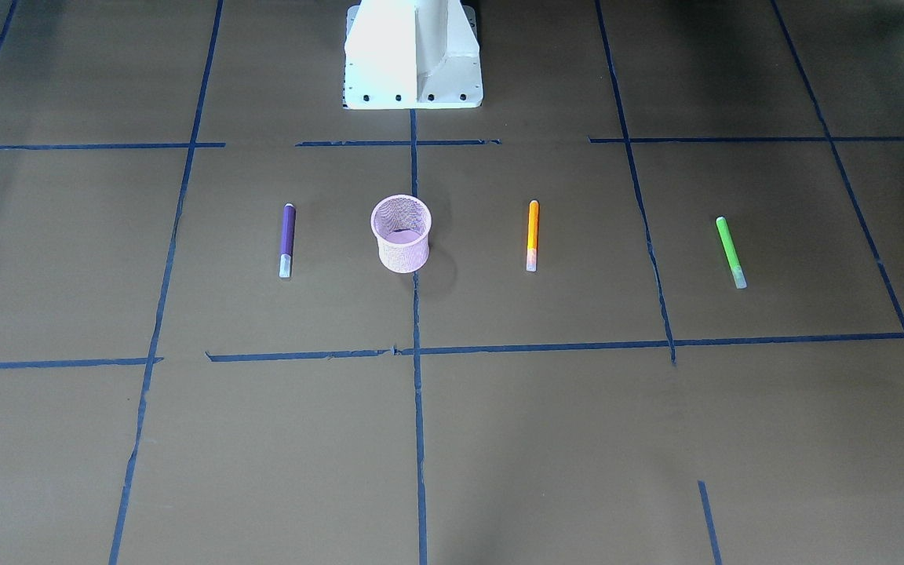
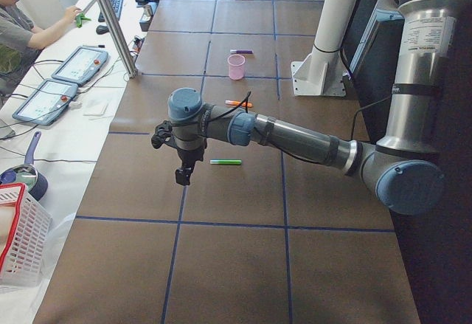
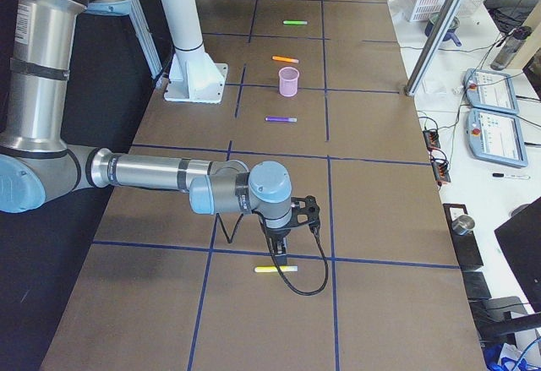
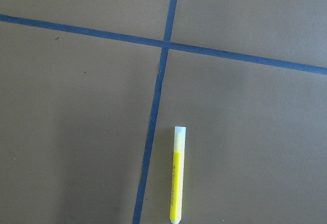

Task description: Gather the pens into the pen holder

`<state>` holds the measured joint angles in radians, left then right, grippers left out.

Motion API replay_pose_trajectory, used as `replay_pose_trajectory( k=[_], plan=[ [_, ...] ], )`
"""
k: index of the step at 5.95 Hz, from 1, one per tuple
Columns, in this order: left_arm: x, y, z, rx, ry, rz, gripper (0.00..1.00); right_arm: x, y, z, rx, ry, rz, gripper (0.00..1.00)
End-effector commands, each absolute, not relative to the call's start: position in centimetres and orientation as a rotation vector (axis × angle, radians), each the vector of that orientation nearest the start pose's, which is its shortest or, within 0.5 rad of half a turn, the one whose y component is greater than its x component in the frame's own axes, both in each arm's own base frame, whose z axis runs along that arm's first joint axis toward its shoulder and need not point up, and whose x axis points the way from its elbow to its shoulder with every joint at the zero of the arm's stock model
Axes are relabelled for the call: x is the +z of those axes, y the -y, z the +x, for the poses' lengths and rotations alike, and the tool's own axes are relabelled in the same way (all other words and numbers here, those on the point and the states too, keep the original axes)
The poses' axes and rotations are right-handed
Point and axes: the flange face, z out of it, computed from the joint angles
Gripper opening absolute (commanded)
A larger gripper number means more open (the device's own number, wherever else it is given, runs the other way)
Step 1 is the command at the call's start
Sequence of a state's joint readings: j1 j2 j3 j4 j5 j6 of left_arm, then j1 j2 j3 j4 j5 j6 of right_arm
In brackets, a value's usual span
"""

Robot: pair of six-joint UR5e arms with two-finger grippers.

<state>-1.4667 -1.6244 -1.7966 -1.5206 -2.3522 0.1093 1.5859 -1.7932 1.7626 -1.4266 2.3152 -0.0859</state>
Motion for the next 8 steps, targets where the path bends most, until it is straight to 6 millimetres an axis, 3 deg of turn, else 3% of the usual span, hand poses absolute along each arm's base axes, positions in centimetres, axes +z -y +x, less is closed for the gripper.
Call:
replay_pose_trajectory(
  k=[1, 3, 5, 7, 8],
  plan=[
    [51.1, 51.4, 6.5, 0.219, -0.836, 0.122, 1.0, 65.0, 40.5, 7.0, -0.113, 0.749, 0.145, 1.0],
    [49.8, 50.3, 15.0, 0.059, -0.885, 0.057, 1.0, 64.9, 40.5, 7.0, -0.118, 0.749, 0.158, 1.0],
    [50.7, 49.5, 21.0, -0.013, -0.794, 0.063, 1.0, 64.9, 40.4, 7.0, -0.121, 0.75, 0.164, 1.0],
    [53.3, 49.4, 24.5, -0.024, -0.818, 0.045, 1.0, 65.0, 40.4, 7.0, -0.12, 0.75, 0.163, 1.0],
    [52.8, 49.1, 26.9, -0.007, -0.815, 0.038, 1.0, 65.0, 40.4, 7.0, -0.12, 0.75, 0.163, 1.0]
  ],
)
